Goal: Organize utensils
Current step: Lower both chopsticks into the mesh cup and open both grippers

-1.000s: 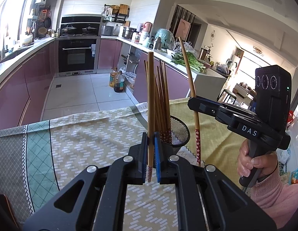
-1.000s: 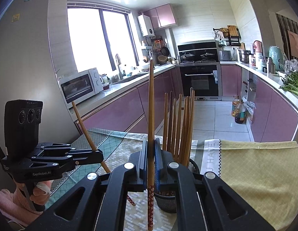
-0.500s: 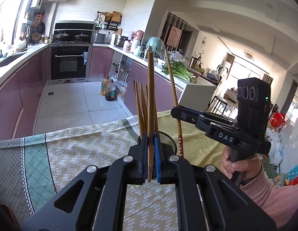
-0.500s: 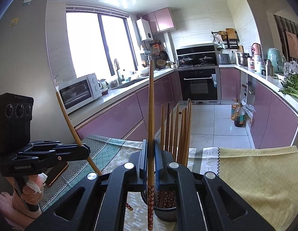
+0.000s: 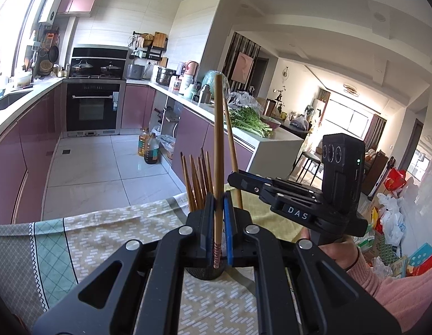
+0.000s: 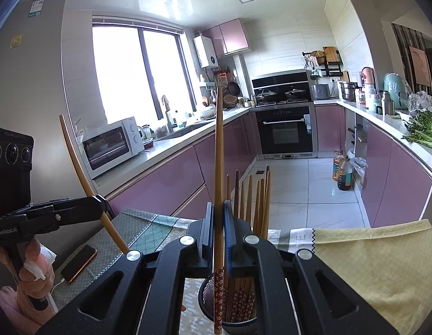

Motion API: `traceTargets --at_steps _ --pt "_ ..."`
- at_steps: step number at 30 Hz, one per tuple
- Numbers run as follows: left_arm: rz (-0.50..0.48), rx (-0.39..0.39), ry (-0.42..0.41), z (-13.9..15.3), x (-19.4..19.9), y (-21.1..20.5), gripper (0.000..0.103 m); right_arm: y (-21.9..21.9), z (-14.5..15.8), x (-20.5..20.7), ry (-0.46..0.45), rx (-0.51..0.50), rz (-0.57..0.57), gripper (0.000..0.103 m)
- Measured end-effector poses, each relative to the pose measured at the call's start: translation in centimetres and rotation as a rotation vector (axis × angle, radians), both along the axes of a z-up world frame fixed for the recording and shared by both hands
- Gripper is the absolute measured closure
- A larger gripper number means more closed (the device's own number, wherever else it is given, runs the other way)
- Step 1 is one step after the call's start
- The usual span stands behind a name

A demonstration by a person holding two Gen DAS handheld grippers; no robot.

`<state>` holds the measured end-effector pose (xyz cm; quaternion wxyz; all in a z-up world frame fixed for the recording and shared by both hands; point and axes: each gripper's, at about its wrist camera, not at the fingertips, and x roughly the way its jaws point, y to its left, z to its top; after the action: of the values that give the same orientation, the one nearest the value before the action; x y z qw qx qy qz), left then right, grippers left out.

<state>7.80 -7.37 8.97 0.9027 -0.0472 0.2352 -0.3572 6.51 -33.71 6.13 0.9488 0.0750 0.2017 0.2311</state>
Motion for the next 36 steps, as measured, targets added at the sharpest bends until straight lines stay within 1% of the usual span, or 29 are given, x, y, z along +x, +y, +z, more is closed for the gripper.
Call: traceTargets --at_steps 4,13,21,27,36 --pt "-0.002 -0.005 -0.011 0.7 0.3 -0.5 0.096 0.0 0.1 0.3 -0.008 0.001 -0.009 0.097" --pt "-0.007 0.003 0.010 -0.3 1.2 -2.1 0.096 0.3 -0.3 1.1 -0.004 0.003 -0.029 0.097" --pt "-0.013 0.027 0.034 -1.1 1.8 -3.6 0.096 0.6 -1.1 1.6 0.008 -0.002 -0.042 0.097" --pt "-0.010 0.051 0.041 -1.0 2.0 -4.3 0.096 1.3 -1.3 1.7 0.016 -0.019 -0.046 0.097" --pt "-0.009 0.072 0.054 -1.1 2.0 -4.3 0.096 1.6 -1.7 1.8 0.024 -0.027 -0.052 0.097"
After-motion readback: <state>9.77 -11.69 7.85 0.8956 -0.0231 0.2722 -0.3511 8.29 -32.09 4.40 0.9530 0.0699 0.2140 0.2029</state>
